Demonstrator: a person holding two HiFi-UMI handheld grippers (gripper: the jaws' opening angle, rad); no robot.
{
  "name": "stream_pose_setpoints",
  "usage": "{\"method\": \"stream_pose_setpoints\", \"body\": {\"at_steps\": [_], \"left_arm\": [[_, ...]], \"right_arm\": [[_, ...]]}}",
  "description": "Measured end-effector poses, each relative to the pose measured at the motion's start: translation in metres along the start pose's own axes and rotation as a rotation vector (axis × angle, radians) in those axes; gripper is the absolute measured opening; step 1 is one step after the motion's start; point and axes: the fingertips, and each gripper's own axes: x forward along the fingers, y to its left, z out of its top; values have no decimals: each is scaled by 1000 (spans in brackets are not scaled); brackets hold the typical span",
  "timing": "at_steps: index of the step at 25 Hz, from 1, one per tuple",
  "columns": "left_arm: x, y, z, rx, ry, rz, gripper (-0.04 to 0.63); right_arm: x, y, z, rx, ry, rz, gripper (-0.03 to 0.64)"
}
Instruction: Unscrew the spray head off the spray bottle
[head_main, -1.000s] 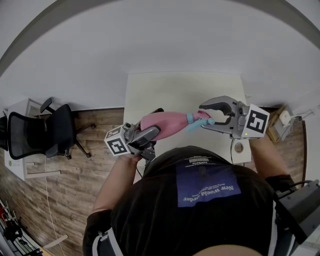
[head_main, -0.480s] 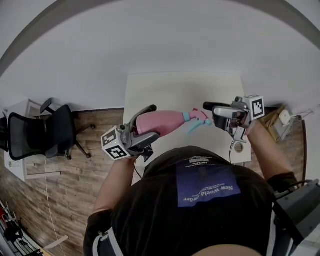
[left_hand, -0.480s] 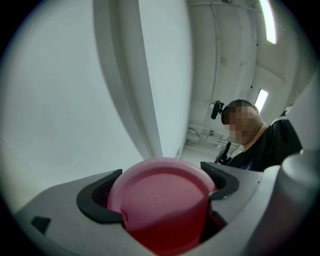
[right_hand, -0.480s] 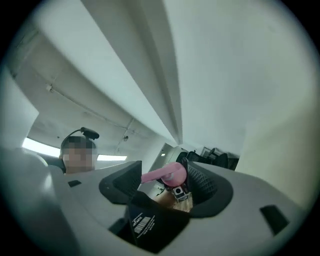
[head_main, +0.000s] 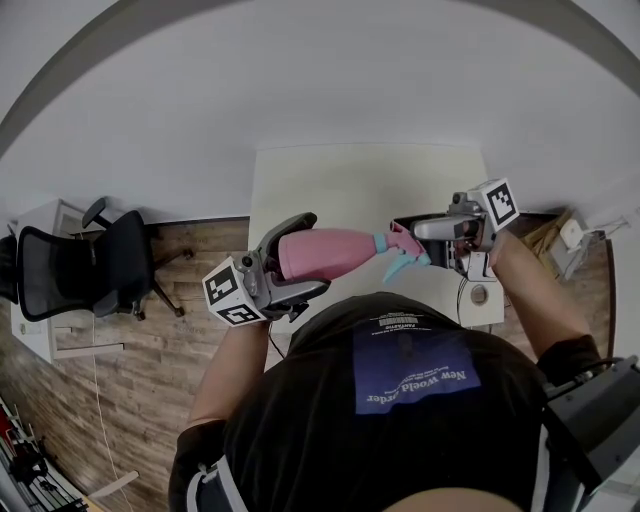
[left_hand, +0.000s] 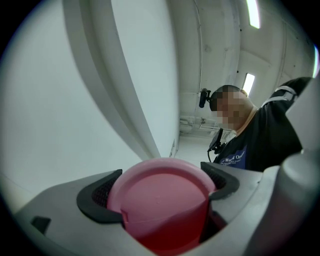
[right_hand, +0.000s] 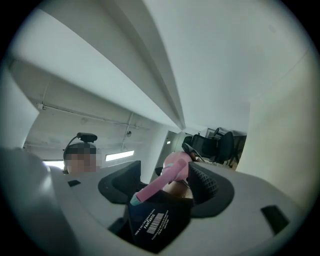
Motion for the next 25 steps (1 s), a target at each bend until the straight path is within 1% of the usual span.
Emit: {"method": "stream_pose_setpoints", "body": {"at_steps": [3, 6, 8, 9, 11, 13, 15, 17, 21, 25], "left_arm": [[2, -3, 2, 55, 12, -1, 491], [7, -7, -2, 106, 44, -3, 491], [10, -8, -5, 129, 60, -5, 491], [11, -9, -7, 139, 67, -5, 491], [12, -8, -9, 151, 79, -1, 491], [12, -7, -11, 146, 89, 9, 491], [12, -3, -13, 117, 96, 22, 491], [12, 1, -13, 65, 89, 37, 491], [12, 7, -16, -80, 51, 59, 491], [10, 14, -14, -232, 15, 68, 491]], "right_arm": [[10, -11, -12, 44, 72, -38, 272], [26, -8, -18, 117, 87, -49, 272], [26, -12, -22, 114, 110, -65, 270], [25, -15, -23, 100, 122, -77, 253], [26, -19, -24, 71, 135, -106, 152], [26, -21, -25, 25, 148, -149, 124], [25, -22, -22, -53, 166, -190, 123], [27, -18, -19, -168, 186, -220, 121], [29, -7, -17, -478, 244, -274, 121], [35, 2, -20, -807, 341, -325, 121]]}}
